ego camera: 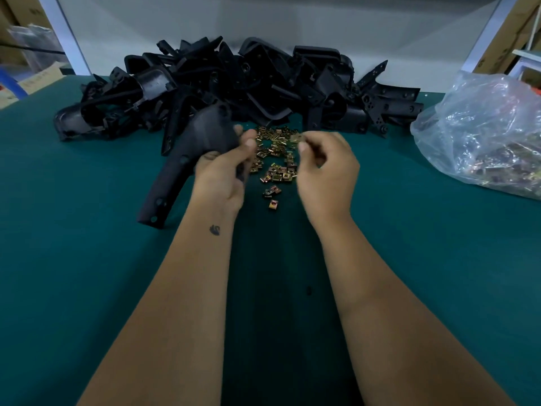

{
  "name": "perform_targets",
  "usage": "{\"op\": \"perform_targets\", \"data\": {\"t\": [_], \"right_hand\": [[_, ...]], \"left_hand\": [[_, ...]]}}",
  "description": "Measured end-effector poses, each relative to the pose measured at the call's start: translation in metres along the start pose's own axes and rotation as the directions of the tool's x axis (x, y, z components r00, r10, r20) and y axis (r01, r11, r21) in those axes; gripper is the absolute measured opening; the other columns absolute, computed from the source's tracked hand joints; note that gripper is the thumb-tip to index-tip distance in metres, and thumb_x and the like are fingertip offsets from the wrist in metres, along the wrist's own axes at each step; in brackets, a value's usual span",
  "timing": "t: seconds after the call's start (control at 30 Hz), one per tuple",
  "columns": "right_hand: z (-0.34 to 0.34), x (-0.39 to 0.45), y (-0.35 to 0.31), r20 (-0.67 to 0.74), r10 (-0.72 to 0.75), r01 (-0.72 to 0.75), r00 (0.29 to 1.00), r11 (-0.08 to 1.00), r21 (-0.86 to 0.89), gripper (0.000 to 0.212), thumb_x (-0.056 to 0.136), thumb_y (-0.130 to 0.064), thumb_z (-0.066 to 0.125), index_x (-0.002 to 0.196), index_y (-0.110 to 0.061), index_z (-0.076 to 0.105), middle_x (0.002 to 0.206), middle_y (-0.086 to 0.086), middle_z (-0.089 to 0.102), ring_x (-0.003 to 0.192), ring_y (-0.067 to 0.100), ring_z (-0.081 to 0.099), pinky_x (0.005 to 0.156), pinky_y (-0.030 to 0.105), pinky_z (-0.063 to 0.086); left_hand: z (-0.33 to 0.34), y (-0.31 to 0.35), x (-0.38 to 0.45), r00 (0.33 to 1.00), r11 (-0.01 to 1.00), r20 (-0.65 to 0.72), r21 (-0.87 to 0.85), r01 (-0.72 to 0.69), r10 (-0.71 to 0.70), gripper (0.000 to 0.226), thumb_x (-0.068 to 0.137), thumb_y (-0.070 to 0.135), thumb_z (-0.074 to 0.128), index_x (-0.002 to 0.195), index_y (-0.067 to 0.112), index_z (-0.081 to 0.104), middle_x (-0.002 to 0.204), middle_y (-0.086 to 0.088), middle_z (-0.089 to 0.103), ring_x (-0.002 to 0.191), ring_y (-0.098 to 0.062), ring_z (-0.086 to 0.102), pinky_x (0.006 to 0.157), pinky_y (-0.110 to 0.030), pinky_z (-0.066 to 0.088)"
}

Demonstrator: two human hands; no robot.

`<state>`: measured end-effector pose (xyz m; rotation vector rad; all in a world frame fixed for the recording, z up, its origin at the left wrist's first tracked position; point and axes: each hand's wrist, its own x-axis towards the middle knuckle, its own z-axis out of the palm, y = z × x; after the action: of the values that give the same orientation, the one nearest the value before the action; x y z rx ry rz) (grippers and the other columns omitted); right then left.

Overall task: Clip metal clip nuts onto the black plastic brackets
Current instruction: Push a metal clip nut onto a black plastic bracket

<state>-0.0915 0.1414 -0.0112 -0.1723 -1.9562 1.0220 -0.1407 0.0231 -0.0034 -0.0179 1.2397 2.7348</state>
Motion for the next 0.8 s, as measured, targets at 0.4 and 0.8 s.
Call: {"op": "perform_targets", "data": {"t": [0.4, 0.8], "right_hand": [[-0.001, -0.001, -0.002, 0.108, -0.007, 0.002, 0.994, 0.999, 0.045, 0.018, 0.088, -0.003, 0.065, 0.103, -0.007, 0.074, 0.097, -0.003, 0.066, 0.089, 0.001, 0.058, 0.082, 0.009, 0.044], [-0.001, -0.002, -0.002, 0.04, -0.053, 0.052, 0.998, 0.999, 0.009, 0.005, 0.083, -0.006, 0.073, 0.087, -0.005, 0.075, 0.086, -0.001, 0.066, 0.079, 0.007, 0.059, 0.073, 0.021, 0.05]], "left_hand": [[0.006, -0.004, -0.01, 0.99, 0.898, 0.141, 0.437, -0.051, -0.012, 0.016, 0.099, 0.014, 0.06, 0.086, 0.011, 0.068, 0.069, 0.003, 0.071, 0.064, -0.007, 0.064, 0.06, -0.019, 0.054], [0.009, -0.013, -0.009, 0.994, 0.878, 0.1, 0.472, -0.081, 0.037, 0.018, 0.099, 0.007, 0.057, 0.083, 0.011, 0.065, 0.073, 0.0, 0.069, 0.069, -0.012, 0.065, 0.071, -0.028, 0.056]]}}
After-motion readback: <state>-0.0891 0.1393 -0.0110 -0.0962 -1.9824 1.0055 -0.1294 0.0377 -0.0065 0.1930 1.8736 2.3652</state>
